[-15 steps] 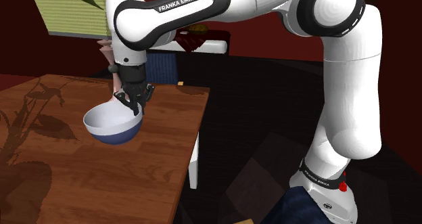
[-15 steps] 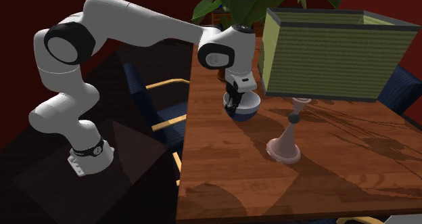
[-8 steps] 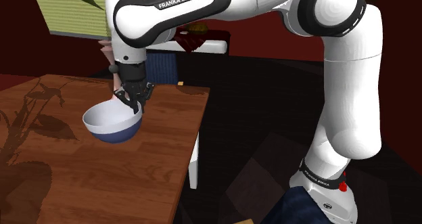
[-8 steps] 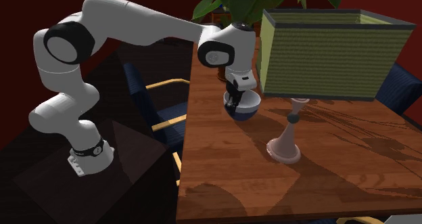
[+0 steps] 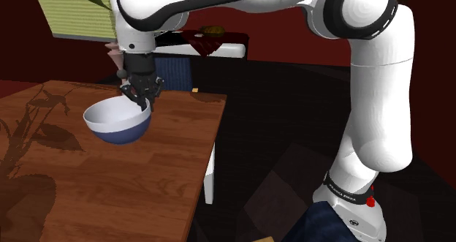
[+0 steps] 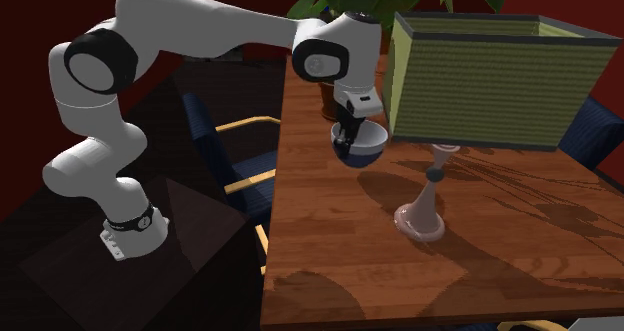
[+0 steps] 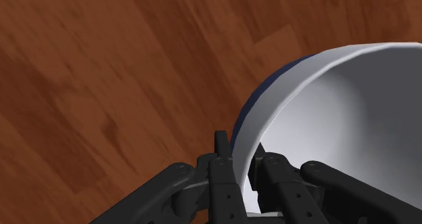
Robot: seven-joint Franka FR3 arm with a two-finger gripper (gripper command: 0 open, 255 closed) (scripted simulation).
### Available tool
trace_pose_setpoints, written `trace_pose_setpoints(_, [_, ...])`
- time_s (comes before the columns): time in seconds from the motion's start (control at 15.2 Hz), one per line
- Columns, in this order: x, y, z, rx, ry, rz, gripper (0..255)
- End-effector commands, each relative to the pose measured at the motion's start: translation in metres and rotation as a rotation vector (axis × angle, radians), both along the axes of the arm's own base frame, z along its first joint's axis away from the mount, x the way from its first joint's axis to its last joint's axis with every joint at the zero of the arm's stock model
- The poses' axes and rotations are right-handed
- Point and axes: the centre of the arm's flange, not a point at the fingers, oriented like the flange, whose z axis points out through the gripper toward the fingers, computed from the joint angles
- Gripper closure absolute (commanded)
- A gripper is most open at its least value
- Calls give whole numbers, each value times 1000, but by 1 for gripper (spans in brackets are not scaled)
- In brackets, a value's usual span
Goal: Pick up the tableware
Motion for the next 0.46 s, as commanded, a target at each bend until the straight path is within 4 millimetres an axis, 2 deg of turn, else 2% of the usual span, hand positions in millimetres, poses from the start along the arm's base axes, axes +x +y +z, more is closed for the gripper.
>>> trace_pose_setpoints(0.0, [0, -1, 12, 1, -3, 0, 255])
trace_pose_setpoints(0.26, [0, -1, 33, 1, -3, 0, 255])
trace_pose_setpoints(0.4, [0, -1, 34, 1, -3, 0, 255])
